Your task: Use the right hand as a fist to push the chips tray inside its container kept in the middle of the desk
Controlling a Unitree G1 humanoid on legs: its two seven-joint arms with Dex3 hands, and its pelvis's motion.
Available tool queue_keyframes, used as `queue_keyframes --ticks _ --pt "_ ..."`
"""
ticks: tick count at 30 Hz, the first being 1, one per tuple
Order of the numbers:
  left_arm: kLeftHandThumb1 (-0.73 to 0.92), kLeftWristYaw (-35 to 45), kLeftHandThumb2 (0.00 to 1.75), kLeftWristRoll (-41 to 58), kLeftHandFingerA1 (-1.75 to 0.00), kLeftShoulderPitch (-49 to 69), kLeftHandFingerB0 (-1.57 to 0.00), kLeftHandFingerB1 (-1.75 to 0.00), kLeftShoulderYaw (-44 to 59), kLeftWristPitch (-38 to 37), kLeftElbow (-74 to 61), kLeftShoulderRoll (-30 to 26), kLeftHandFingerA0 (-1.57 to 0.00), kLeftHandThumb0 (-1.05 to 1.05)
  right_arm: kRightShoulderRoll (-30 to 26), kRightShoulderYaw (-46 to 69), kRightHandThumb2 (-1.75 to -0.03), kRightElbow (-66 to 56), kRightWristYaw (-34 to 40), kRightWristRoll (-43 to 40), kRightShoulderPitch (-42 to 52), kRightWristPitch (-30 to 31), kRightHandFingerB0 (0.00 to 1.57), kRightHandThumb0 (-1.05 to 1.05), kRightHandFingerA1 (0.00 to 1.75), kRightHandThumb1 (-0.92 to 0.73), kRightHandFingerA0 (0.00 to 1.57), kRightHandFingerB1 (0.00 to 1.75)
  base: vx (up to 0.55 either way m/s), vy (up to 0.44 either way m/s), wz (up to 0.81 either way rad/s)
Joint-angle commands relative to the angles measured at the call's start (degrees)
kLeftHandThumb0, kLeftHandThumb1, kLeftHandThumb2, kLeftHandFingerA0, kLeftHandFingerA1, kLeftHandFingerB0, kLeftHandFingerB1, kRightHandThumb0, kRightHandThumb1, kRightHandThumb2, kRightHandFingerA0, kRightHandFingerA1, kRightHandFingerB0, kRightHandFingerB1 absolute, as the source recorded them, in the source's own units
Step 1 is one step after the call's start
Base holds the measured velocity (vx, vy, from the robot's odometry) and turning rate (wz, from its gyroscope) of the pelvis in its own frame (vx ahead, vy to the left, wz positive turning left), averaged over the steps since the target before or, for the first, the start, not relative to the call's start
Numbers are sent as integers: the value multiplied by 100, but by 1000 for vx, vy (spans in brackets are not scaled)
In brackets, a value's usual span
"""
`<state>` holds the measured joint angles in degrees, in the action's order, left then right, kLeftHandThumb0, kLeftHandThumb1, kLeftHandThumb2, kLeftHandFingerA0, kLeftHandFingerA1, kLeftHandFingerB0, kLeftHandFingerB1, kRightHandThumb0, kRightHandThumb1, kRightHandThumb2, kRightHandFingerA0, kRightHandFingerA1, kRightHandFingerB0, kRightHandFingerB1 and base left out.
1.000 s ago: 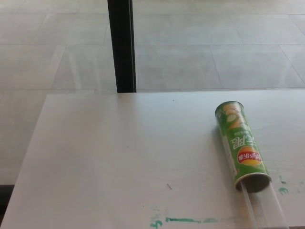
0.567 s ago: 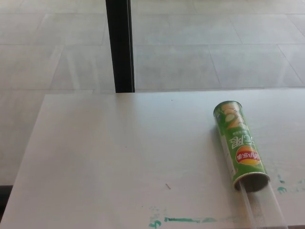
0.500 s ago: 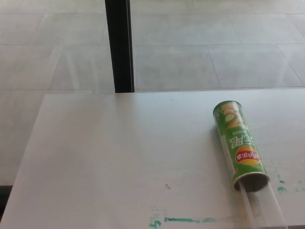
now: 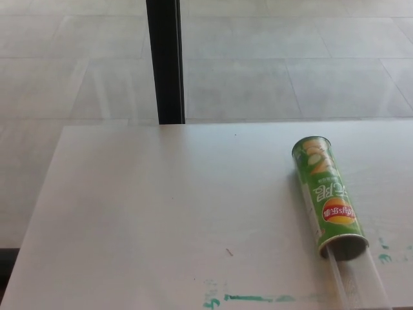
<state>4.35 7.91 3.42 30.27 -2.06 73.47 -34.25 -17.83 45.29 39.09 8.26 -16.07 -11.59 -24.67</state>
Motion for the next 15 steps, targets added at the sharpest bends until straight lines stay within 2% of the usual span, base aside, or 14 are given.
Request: queue_keyframes --ticks 1,2,3,4,6,9,11,12,13,15 --pt "92 -15 72 39 -62 28 -45 -50 -68 56 45 -163 -55 -70 574 -565 -68 -2318 51 125 607 -122 32 -79 116 -90 77 66 0 0 0" --pt "92 8 72 55 -62 12 -43 -50 -61 85 25 -187 -56 -69 665 -678 -104 -2622 -140 8 745 -134 36 -80 106 -67 87 67 0 0 0" --pt "92 18 72 63 -62 5 -43 -50 -60 97 16 -198 -56 -69 707 -729 -104 -2773 -216 -43 814 -123 36 -80 106 -67 87 67 0 0 0" --pt "92 25 71 94 -63 16 -42 -50 -34 64 12 -175 -55 -69 784 -818 -66 -3102 -144 0 912 37 40 -83 109 -85 86 66 0 0 0" --pt "92 15 71 130 -68 2 -43 -50 3 98 39 -172 -57 -69 869 -1094 -66 -3545 -363 -5 1162 117 38 -81 111 -87 84 63 0 0 0" --pt "92 16 73 70 -66 26 -45 -52 -58 50 20 -173 -56 -69 955 -1533 -64 -4290 -671 -126 1621 394 37 -90 109 -82 88 65 0 0 0" --pt "92 37 72 66 -66 22 -44 -51 -62 26 22 -193 -54 -70 999 -1839 -65 -4595 -936 -151 1886 262 39 -87 111 -83 85 63 0 0 0" --pt "92 50 72 100 -66 4 -44 -51 -33 54 25 -197 -54 -70 982 -1924 -65 -4619 -1059 -143 1941 149 39 -87 111 -83 85 63 0 0 0" --pt "92 -3 70 111 -67 -17 -48 -52 -16 70 46 -193 -59 -70 847 -2250 -66 -4994 -1288 47 2294 251 43 -90 112 -86 84 65 0 0 0" --pt "92 -32 70 102 -66 0 -47 -51 -16 50 68 -184 -59 -70 665 -2524 -66 -5325 -1513 154 2659 389 42 -90 111 -86 83 66 0 0 0"
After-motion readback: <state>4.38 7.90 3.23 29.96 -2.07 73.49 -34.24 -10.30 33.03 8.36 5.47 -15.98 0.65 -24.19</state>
